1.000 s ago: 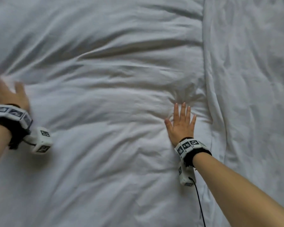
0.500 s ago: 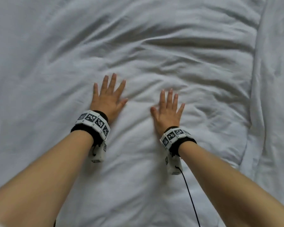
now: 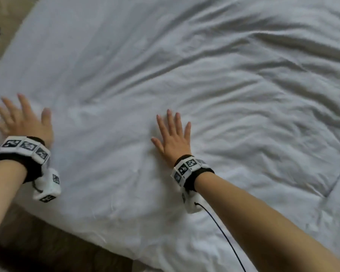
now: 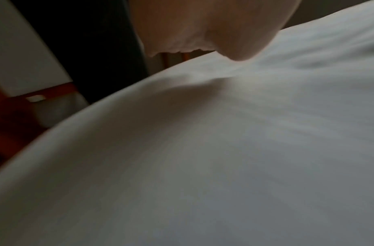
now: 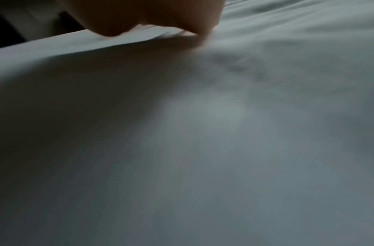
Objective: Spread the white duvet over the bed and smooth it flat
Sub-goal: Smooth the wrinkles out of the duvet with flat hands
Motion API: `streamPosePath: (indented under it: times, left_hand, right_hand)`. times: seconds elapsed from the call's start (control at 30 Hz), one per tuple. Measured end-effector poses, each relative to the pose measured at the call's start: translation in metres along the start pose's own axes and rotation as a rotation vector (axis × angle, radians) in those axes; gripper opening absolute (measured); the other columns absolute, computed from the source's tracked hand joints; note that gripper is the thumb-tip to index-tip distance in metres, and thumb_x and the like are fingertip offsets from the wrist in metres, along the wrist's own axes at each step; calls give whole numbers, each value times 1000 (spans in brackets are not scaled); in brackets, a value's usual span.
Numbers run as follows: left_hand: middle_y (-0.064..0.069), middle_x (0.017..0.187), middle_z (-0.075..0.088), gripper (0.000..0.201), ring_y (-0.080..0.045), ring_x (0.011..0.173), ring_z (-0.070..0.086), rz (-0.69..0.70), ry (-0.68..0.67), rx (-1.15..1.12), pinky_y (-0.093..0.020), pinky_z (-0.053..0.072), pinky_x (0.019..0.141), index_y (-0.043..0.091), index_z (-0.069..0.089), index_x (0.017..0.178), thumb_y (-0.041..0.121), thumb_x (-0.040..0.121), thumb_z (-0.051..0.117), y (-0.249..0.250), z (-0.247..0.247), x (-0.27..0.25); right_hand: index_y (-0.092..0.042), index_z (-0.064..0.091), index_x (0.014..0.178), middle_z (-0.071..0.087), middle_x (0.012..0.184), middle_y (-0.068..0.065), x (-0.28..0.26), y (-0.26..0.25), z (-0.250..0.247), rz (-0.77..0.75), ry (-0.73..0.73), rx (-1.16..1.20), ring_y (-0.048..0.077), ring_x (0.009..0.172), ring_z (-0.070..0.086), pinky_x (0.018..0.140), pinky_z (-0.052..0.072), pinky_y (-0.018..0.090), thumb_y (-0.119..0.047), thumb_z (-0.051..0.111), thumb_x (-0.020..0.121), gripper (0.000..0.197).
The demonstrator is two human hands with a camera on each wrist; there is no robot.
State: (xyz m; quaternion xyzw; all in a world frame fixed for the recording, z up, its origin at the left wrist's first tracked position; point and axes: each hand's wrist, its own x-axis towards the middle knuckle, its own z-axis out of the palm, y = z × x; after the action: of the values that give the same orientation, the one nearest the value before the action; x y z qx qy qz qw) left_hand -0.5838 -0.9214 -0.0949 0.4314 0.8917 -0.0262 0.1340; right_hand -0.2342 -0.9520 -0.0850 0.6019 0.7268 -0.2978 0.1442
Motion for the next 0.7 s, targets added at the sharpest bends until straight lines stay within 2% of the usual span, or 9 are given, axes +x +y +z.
streamPosePath:
  times: [0.03, 0.1, 0.23, 0.33, 0.43, 0.5, 0.57, 0.63, 0.7]
  left_hand:
    - [-10, 160, -2, 70, -33, 147, -1, 106, -12, 40, -51, 2, 117, 20, 5, 151, 54, 94, 30, 30, -9, -25]
    - [-10, 160, -7, 65, -28, 148, -7, 352, -55, 28, -47, -1, 118, 22, 5, 151, 41, 97, 35, 68, -5, -58]
    - [1, 159, -13, 64, -20, 148, -11, 594, -227, 63, -42, -8, 118, 31, 1, 150, 44, 97, 34, 74, 37, -111]
    - [3, 159, -12, 62, -19, 148, -10, 475, -202, 81, -42, -8, 118, 29, 1, 151, 45, 98, 29, 12, 54, -129]
    - [-1, 160, -2, 63, -28, 148, -2, 195, -155, 109, -51, -2, 117, 24, 8, 151, 46, 97, 32, -84, 55, -126]
    - [-15, 158, 7, 70, -41, 145, 8, -8, -130, 89, -63, 7, 114, 15, 12, 150, 53, 94, 31, -134, 43, -127]
    - [-20, 157, 7, 78, -44, 143, 9, -125, -111, 70, -65, 12, 112, 9, 13, 148, 56, 89, 27, -151, 30, -130]
    - [-17, 158, 3, 75, -40, 146, 4, -82, -104, 55, -61, 9, 115, 10, 9, 149, 53, 92, 28, -137, 21, -133]
    - [-18, 158, 1, 69, -38, 146, 1, 31, -80, 42, -59, 5, 117, 12, 6, 150, 46, 96, 33, -100, 16, -141]
  right_hand:
    - [-30, -7, 150, -17, 158, 1, 4, 9, -3, 73, 63, -6, 24, 146, -17, 114, -13, 51, -57, 21, 94, 68]
    - [-27, -7, 150, -16, 159, 2, 11, 33, -12, 228, 143, -21, 25, 147, -16, 115, -11, 51, -54, 23, 96, 68]
    - [-24, -9, 150, -17, 159, 4, -3, 35, 8, 362, 155, 28, 25, 146, -17, 117, -10, 53, -52, 23, 97, 69]
    - [-25, -9, 150, -23, 156, 1, -32, -13, 49, 197, 79, 56, 23, 144, -22, 114, -15, 52, -56, 19, 94, 71]
    - [-26, -2, 151, -27, 149, -3, -73, -63, 94, -173, -104, -22, 23, 138, -26, 115, -12, 57, -63, 6, 87, 75]
    - [-26, 11, 151, -10, 155, 1, -111, -89, 123, -473, -135, -146, 27, 141, -14, 113, -6, 56, -61, 5, 90, 71]
    - [-27, 13, 150, 4, 159, 2, -138, -93, 134, -705, -165, -246, 26, 142, -9, 113, -8, 51, -58, 6, 89, 69]
    - [-27, 14, 150, 10, 159, 3, -137, -75, 130, -672, -130, -272, 23, 144, -5, 114, -5, 49, -57, 9, 91, 66]
    - [-25, 24, 146, 28, 154, 7, -127, -43, 110, -360, -24, -196, 23, 145, 8, 112, 7, 50, -56, 11, 94, 62]
